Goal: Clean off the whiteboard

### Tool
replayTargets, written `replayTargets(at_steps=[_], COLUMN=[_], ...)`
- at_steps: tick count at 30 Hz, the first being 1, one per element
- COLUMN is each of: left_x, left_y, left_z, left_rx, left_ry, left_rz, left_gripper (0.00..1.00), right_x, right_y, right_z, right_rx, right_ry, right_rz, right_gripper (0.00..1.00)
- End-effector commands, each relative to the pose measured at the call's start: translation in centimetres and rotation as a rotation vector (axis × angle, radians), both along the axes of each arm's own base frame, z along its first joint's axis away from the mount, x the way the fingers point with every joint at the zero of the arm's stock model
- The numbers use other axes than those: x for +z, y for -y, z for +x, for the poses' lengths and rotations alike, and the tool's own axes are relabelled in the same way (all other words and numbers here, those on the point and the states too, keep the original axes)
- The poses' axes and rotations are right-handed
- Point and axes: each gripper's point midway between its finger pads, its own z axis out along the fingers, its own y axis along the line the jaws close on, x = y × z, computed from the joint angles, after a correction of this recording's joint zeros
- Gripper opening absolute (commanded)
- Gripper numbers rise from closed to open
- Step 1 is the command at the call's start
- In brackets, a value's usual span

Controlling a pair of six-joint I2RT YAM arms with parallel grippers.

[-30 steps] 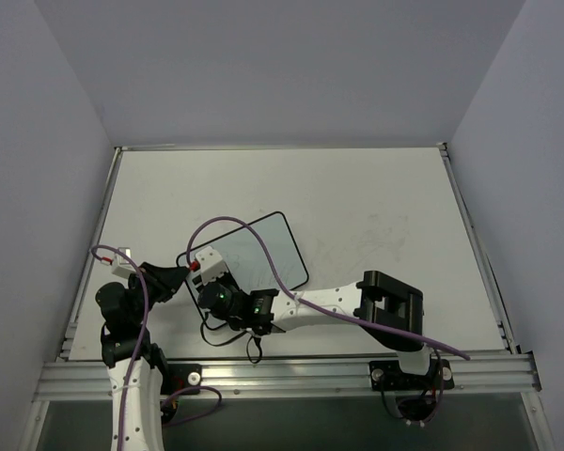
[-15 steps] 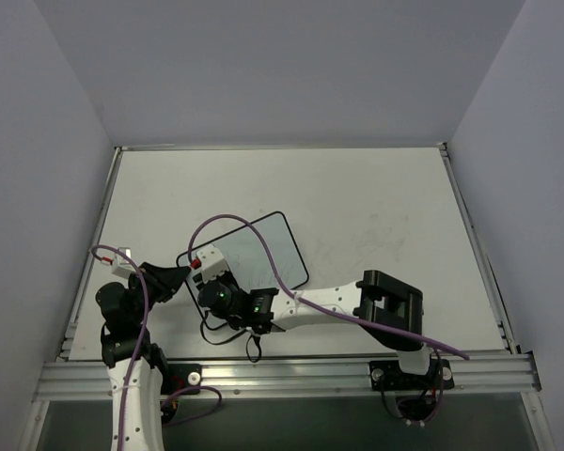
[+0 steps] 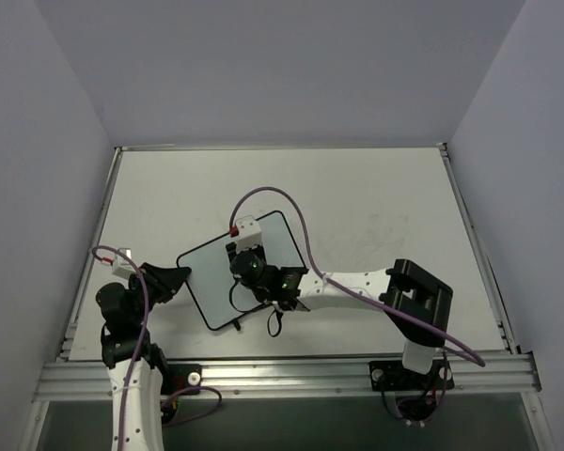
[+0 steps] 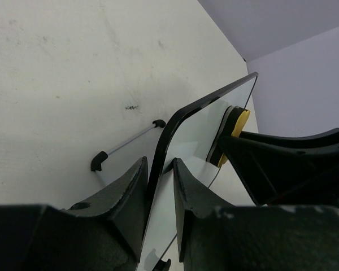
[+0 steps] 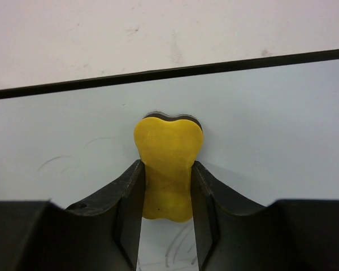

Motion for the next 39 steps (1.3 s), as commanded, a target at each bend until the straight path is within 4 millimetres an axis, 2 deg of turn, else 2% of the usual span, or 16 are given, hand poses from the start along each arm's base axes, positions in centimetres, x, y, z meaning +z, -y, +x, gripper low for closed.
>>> replayTargets(at_steps=[1,6,8,13,14,18,20,23,24,27,28,30,31,34,35,39], left_x=[1.1,1.2,1.2,1.2,1.2,1.2,1.2,1.3,1.3,1.4,1.5,1.5,1.5,1.5,1.6,1.6], left_y=[0.4,0.4,0.4,0.4,0.4,0.3,0.3,0.4,0.4,0.4,0.4,0.4,0.5,0.5,0.5,0.4], left_z=[-0.3,-0.2,-0.3,-0.3,-0.3,-0.3,-0.3,-0.3,-0.3,-0.3,-0.3,-0.3,-0.3,-0.4,-0.4,-0.5], left_rx=[-0.027,-0.026,-0.026,-0.029,-0.029,-0.028,-0.028,-0.029,-0.029,-0.033,-0.033,-0.033,-0.034,-0.033,-0.033,-0.029], left_ry=[0.018,0.021,0.018,0.019,0.020,0.019,0.020,0.023,0.024,0.027,0.031,0.031,0.032,0.036,0.041,0.045], left_rz=[0.009,0.011,0.010,0.015,0.016,0.018,0.018,0.017,0.018,0.016,0.016,0.016,0.016,0.019,0.021,0.024], left_gripper=[0.31,0.31,0.31,0.31,0.31,0.31,0.31,0.31,0.31,0.31,0.33,0.39,0.47,0.59,0.67,0.77], right_x=[0.0,-0.6,-0.2,-1.1,-0.4,-1.2,-1.3,-1.3,-2.0,-1.7,-2.6,-2.5,-3.4,-3.3,-4.2,-4.2], right_y=[2.5,0.6,-1.3,-5.2,-6.3,-7.9,-7.9,-6.8,-5.8,-4.0,-2.7,-1.4,0.0,2.1,3.6,6.1], right_z=[1.6,1.1,0.0,-2.4,-3.2,-4.9,-5.4,-5.7,-5.5,-5.1,-4.6,-4.1,-3.5,-2.7,-2.2,-1.4], right_rx=[-0.084,-0.033,0.004,0.095,0.118,0.154,0.159,0.139,0.125,0.085,0.064,0.035,0.010,-0.040,-0.066,-0.119], right_ry=[0.006,-0.010,-0.006,-0.014,-0.006,-0.013,-0.017,-0.024,-0.028,-0.022,-0.031,-0.036,-0.043,-0.039,-0.049,-0.044], right_rz=[-0.007,0.004,0.016,0.001,0.014,-0.004,0.000,0.007,-0.009,0.000,-0.015,-0.003,-0.019,0.000,-0.016,0.005], right_gripper=[0.00,0.00,0.00,0.00,0.00,0.00,0.00,0.00,0.00,0.00,0.00,0.00,0.00,0.00,0.00,0.00])
